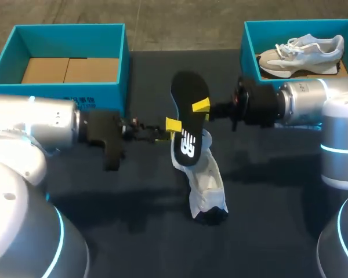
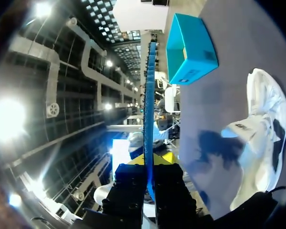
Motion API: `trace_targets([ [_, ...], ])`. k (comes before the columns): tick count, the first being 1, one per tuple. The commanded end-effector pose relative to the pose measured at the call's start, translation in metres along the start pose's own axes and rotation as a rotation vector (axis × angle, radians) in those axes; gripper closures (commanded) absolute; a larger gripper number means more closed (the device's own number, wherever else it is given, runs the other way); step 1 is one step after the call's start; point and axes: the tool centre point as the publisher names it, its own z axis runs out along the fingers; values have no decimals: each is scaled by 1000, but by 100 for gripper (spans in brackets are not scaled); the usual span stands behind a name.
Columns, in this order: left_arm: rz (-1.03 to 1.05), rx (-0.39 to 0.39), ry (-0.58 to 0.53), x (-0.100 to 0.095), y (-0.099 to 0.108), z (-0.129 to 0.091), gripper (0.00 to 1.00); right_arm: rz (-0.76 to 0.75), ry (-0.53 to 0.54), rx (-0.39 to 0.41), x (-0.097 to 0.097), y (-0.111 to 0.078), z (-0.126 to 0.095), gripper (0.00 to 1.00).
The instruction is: Take the shoe out of the shoebox, open the shoe tongue, remove and reinsert the insole, then place the shoe into the shoebox
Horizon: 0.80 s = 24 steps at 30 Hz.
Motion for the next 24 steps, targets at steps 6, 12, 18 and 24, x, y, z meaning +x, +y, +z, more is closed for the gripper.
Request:
trace_targets([
  [6, -104, 130, 230, -18, 15, -70, 0, 9, -12, 14, -16, 4, 2, 100],
  [12, -154, 178, 377, -19, 31, -91, 0, 6, -25, 24, -27, 5, 2, 100],
  [18, -172, 204, 477, -22, 44, -104, 0, 45, -48, 26, -40, 10, 5, 100],
  [24, -172, 204, 477, -22, 44, -104, 0, 45, -48, 26, -40, 10, 5, 100],
])
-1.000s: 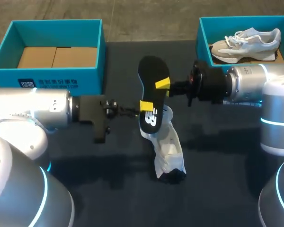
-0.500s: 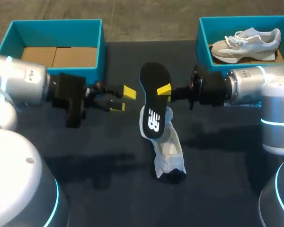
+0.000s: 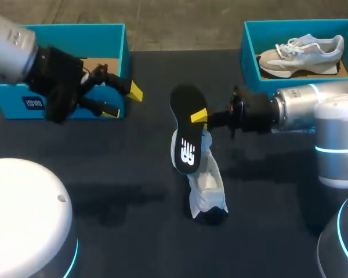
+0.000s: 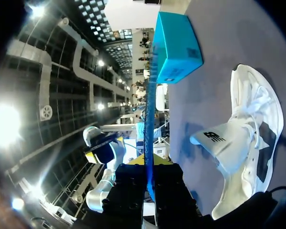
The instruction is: Take the shoe out of the shoebox, open the shoe tongue, remove and reinsert the insole, then place the shoe into the shoebox
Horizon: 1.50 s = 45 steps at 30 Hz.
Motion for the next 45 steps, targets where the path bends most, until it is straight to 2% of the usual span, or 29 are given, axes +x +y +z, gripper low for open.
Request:
trace_targets([
  [1, -1, 21, 70, -2, 0, -8, 0, 1, -2, 2, 0, 2, 2, 100],
  [8, -10, 34, 77, -3, 3, -6, 0, 7, -10, 6, -4, 4, 6, 100],
  [17, -2, 107, 270, -21, 50, -10, 0, 7, -28, 30, -18, 4, 7, 100],
  [23, -47, 159, 340, -19, 72, 0, 0, -6, -48, 22, -22, -1, 6, 100],
  [31, -101, 214, 407, -20, 83, 20, 0, -6, -48, 22, -22, -1, 6, 100],
  [39, -129, 255, 500, -34, 87, 29, 0, -6, -48, 22, -22, -1, 6, 100],
  [45, -121, 330, 584, -38, 90, 38, 0, -6, -48, 22, -22, -1, 6, 100],
])
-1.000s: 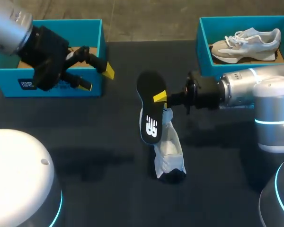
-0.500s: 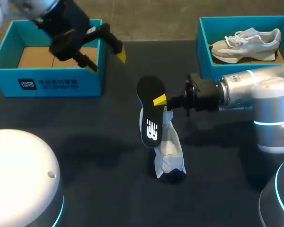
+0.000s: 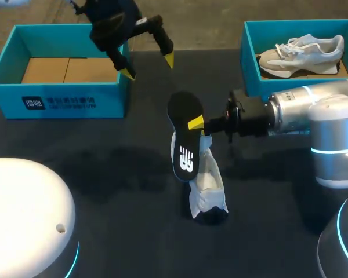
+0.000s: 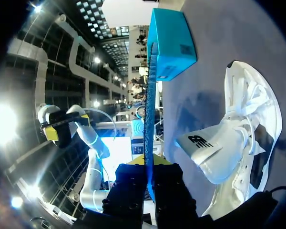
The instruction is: Take the shoe out of the shoebox, open the shoe tongue, remove and reinsert the insole, then place the shoe into the shoebox
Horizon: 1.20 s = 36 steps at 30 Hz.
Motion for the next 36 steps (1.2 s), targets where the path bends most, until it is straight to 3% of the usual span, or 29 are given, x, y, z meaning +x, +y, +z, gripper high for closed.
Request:
trace_targets([
  [1, -7, 100, 172, -10, 12, 4, 0, 0, -4, -1, 0, -1, 1, 100],
  [17, -43, 116, 320, -25, 13, 21, 0, 0, -4, -1, 0, -1, 1, 100],
  [24, -43, 108, 329, -33, 13, 25, 0, 0, -4, -1, 0, -1, 1, 100],
  [31, -19, -3, 123, -37, 7, 19, 0, 0, -4, -1, 0, -1, 1, 100],
  [36, 26, -35, -122, -37, -4, 12, 0, 0, -4, -1, 0, -1, 1, 100],
])
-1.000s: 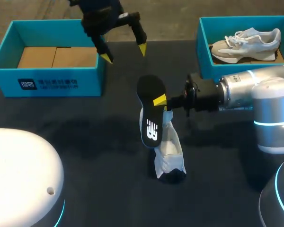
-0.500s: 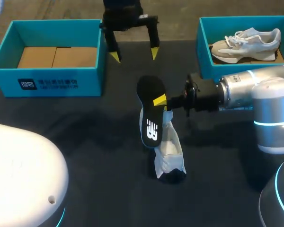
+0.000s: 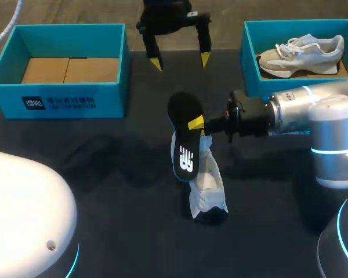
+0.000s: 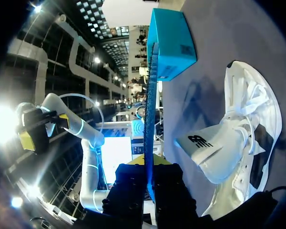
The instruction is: Take the shoe out of the shoebox, open the shoe tongue, remove and reinsert the insole, then place the shoe into the shoebox
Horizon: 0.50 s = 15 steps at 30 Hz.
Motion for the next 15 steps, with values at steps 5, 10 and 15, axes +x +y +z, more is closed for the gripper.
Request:
trace_targets([
  [5, 45, -139, -497, 22, -29, -6, 0, 0, -4, -1, 0, -1, 1, 100],
  [10, 64, -180, -614, 24, -40, -12, 0, 0, -4, -1, 0, -1, 1, 100],
  [15, 52, -225, -752, 32, -50, -7, 0, 0, -4, -1, 0, -1, 1, 100],
])
